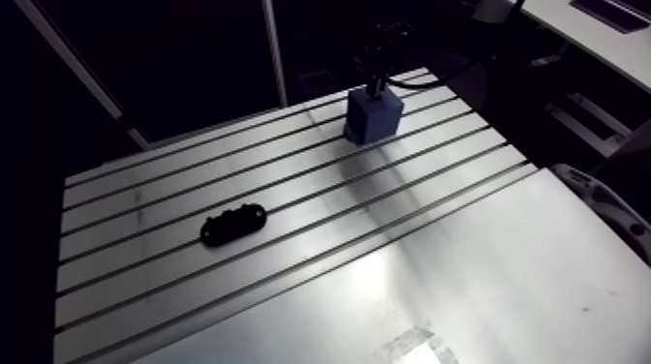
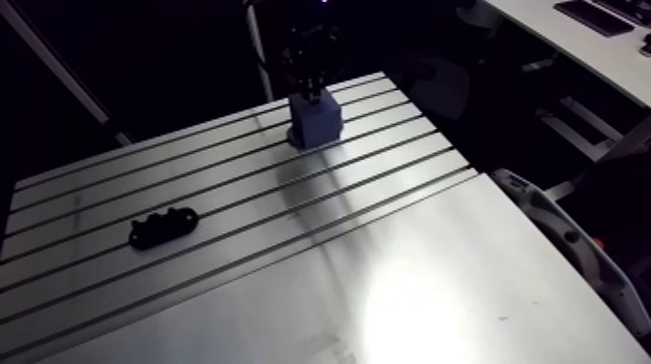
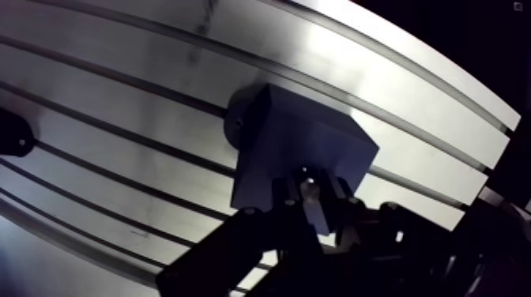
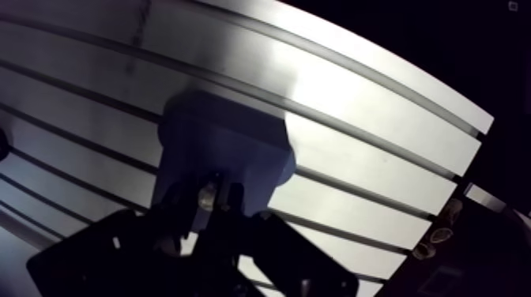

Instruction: Pick up the M10 bolt and insert it into the hex recess until seated.

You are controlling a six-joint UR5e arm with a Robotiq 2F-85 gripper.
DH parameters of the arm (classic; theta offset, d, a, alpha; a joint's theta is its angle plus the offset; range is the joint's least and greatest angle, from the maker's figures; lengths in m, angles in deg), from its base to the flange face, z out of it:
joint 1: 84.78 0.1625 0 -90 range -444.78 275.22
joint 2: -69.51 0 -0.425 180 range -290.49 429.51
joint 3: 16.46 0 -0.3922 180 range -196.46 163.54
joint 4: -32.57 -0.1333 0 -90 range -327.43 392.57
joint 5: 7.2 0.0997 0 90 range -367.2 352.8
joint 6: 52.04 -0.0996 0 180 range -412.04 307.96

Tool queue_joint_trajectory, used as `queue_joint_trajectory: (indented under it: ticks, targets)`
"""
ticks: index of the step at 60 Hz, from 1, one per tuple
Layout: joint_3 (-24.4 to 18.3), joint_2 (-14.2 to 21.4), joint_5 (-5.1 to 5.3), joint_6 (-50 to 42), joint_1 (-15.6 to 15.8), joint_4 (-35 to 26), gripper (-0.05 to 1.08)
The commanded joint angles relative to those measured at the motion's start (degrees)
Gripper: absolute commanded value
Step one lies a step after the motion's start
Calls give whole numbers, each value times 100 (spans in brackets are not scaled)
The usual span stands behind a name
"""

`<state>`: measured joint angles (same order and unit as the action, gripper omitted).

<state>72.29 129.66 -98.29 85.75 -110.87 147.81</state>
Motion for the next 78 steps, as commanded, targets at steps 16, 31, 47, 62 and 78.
queue_joint_trajectory:
  ticks: [16,31,47,62,78]
  targets:
    - [6,0,17,368,7,109,67]
    - [-18,0,105,319,-2,150,0]
    - [-116,41,298,-44,-46,205,0]
    - [-221,111,272,-415,-37,138,0]
    - [-783,168,-61,-1764,-20,-1144,2]
